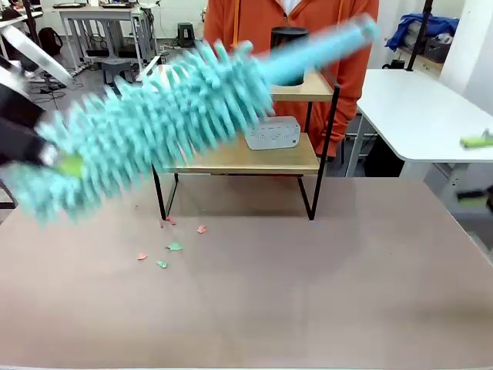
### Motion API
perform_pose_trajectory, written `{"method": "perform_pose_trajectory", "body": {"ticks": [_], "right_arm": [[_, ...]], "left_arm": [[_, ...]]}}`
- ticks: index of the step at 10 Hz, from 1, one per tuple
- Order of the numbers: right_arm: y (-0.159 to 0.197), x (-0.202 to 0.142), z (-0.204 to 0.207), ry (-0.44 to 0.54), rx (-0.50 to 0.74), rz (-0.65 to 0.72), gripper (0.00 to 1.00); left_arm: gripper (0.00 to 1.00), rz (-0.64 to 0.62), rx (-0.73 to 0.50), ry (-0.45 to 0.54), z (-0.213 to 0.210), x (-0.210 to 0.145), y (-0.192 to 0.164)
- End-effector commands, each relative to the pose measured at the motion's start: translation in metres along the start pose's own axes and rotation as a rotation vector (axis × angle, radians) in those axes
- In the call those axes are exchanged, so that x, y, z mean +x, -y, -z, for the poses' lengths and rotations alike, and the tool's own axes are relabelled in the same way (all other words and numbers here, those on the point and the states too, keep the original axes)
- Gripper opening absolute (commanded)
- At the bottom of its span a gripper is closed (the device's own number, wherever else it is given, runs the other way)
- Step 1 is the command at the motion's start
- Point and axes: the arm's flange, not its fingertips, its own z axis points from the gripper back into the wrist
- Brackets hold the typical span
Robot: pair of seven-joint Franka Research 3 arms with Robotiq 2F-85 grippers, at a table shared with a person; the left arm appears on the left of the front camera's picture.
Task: Clean the shelf.
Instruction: Hand the Duster back to the human.
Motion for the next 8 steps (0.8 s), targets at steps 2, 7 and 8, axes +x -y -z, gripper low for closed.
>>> {"method": "perform_pose_trajectory", "body": {"ticks": [2, 7, 8], "right_arm": [[0.000, 0.000, 0.000, 0.000, 0.000, 0.000, 1.00], [0.000, 0.000, 0.000, 0.000, 0.000, 0.000, 1.00], [0.000, 0.000, 0.000, 0.000, 0.000, 0.000, 1.00]], "left_arm": [[0.00, 0.015, 0.218, 0.573, -0.091, -0.044, 0.049], [0.00, -0.644, 0.378, 0.942, -0.183, -0.103, -0.004], [0.00, -0.752, 0.398, 0.948, -0.188, -0.108, -0.021]]}}
